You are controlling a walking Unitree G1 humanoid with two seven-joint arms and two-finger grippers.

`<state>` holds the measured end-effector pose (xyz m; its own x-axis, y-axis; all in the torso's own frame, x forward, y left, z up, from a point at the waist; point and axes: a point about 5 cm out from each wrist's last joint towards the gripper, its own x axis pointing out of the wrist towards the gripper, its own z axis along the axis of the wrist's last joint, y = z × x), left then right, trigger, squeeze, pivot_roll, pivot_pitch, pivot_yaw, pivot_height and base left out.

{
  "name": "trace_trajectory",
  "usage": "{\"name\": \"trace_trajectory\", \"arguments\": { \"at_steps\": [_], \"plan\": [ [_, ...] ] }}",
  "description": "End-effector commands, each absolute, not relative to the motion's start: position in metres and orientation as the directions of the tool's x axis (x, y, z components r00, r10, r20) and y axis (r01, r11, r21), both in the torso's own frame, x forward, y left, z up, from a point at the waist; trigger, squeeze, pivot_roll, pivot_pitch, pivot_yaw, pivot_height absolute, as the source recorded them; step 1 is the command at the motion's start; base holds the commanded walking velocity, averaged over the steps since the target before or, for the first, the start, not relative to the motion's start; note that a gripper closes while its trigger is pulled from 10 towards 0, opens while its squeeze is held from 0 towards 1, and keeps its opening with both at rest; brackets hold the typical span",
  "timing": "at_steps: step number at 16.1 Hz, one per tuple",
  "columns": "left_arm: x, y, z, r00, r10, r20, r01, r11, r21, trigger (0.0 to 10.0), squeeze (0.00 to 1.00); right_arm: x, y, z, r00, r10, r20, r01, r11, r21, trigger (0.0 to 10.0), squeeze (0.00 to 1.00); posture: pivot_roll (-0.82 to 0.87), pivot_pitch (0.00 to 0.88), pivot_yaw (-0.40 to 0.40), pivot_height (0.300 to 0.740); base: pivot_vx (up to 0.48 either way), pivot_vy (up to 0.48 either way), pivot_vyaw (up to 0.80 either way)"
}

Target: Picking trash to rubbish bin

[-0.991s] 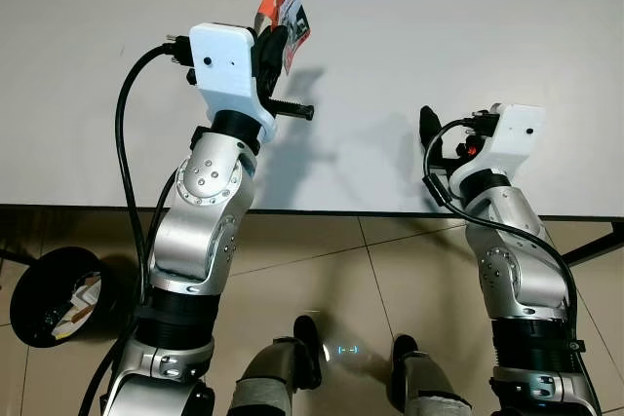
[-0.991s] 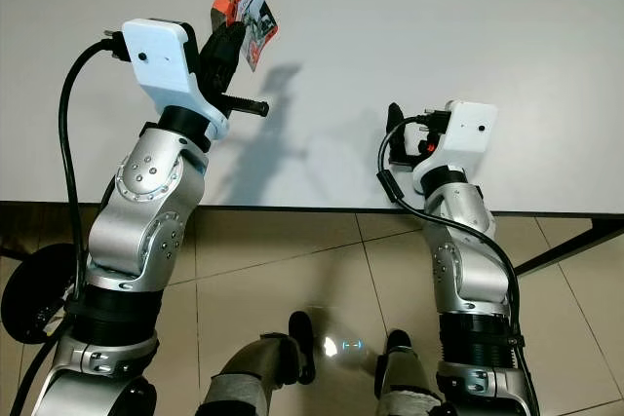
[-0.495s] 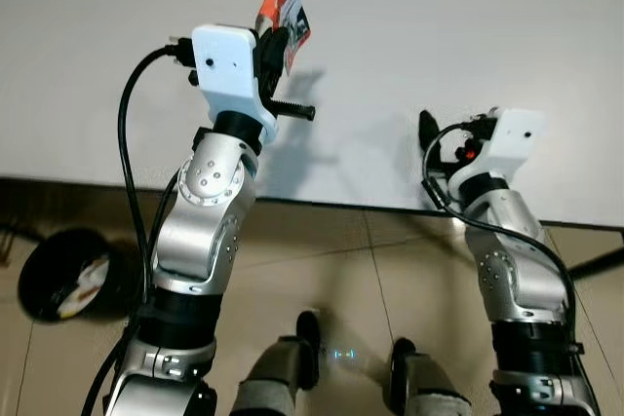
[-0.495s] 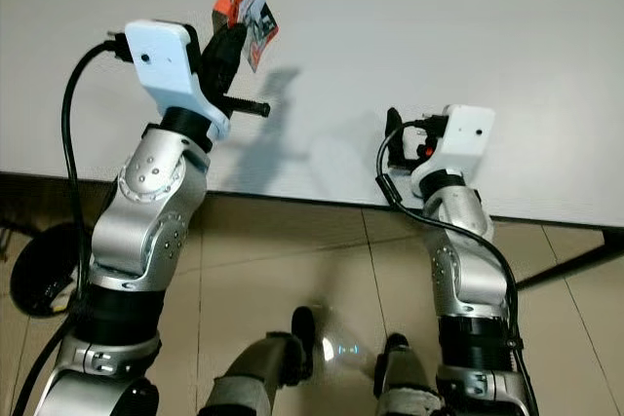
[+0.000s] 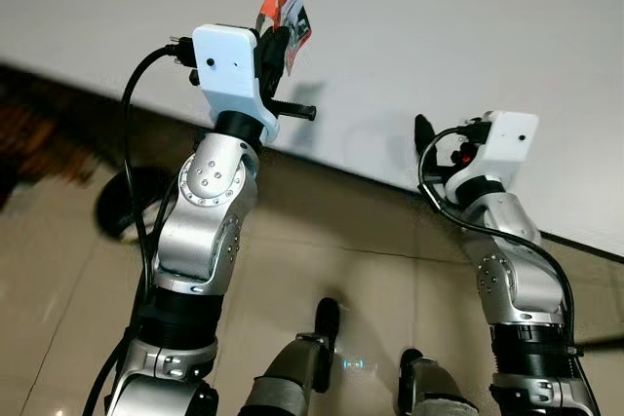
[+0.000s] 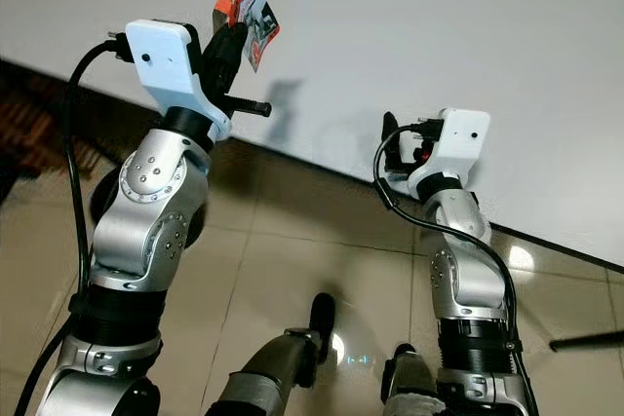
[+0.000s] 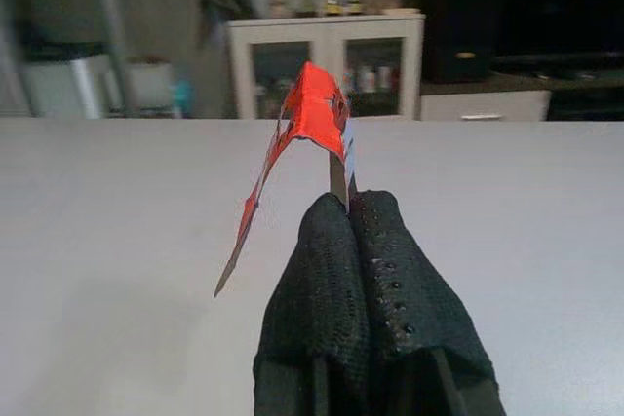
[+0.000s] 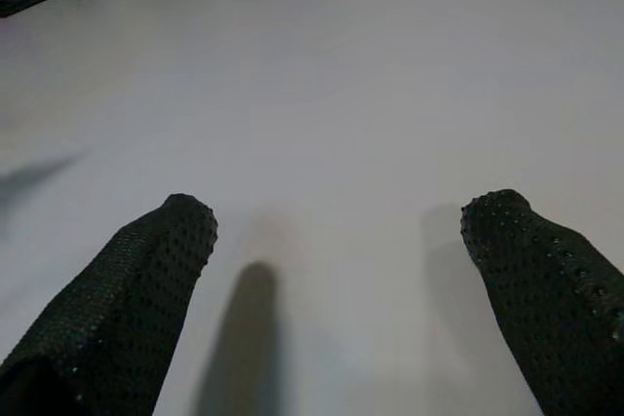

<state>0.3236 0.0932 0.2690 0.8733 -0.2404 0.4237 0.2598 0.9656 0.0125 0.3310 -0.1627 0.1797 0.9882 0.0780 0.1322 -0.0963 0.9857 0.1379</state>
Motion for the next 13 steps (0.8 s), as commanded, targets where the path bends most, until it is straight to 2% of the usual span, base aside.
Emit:
{"name": "trace_trajectory", "arguments": {
  "at_steps": [1,12,13],
  "plan": [
    [0.324,0.097,0.268,0.875,-0.230,0.426,0.247,0.969,0.016,10.0,0.00,0.328,-0.158,0.163,0.993,0.099,0.063,-0.107,0.983,0.147,10.0,0.00,0.02,0.294,0.155,0.740,0.000,0.000,0.80],
    [0.325,0.098,0.258,0.898,-0.201,0.390,0.228,0.973,-0.024,10.0,0.00,0.324,-0.153,0.159,0.990,0.136,0.048,-0.142,0.979,0.147,10.0,0.00,0.01,0.308,0.148,0.740,0.000,0.000,0.80],
    [0.326,0.100,0.251,0.908,-0.200,0.369,0.223,0.975,-0.019,10.0,0.00,0.323,-0.152,0.158,0.990,0.136,0.041,-0.141,0.976,0.168,10.0,0.00,0.01,0.309,0.149,0.740,0.000,0.000,0.00]
  ]
}}
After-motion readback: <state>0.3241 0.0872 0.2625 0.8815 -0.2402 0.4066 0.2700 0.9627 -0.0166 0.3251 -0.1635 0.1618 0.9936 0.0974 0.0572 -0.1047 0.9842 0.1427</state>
